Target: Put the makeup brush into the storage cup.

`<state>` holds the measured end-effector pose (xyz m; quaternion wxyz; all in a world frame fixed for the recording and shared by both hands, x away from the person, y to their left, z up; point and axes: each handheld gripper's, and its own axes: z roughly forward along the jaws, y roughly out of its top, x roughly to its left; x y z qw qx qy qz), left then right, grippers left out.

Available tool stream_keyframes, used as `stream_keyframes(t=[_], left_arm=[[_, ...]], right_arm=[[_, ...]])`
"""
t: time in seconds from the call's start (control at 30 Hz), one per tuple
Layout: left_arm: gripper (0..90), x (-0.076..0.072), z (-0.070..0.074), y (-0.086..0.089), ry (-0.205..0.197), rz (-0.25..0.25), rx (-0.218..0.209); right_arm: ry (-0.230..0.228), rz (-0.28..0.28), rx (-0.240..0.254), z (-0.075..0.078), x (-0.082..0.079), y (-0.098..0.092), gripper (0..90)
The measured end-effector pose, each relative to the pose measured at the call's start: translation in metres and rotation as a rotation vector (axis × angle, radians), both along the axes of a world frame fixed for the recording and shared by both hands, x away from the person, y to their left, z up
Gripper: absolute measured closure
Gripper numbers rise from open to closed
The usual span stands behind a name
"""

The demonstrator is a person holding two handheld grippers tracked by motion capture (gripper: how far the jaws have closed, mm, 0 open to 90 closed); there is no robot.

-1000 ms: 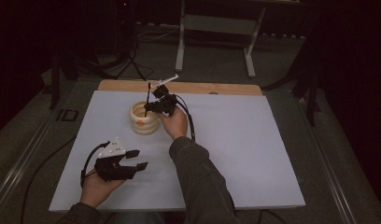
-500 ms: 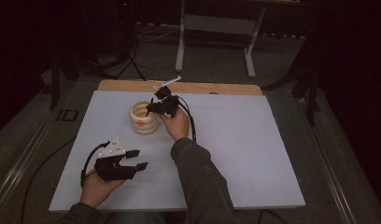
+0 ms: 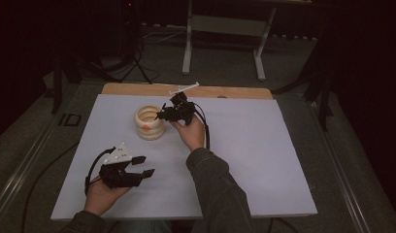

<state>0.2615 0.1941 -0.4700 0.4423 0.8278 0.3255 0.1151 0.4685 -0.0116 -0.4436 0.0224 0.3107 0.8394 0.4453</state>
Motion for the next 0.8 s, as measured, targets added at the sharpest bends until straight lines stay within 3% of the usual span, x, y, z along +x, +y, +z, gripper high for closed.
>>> stream_keyframes(t=[0.43,0.8], left_arm=[[38.5,0.001,0.0,-0.001,0.003,0.007,0.009],[37.1,0.002,0.0,-0.004,0.008,0.007,0.014]], right_arm=[[-0.009,-0.02,0.038,0.0,-0.015,-0.039,41.6],[-0.028,-0.039,0.05,-0.002,-0.027,-0.068,37.6]])
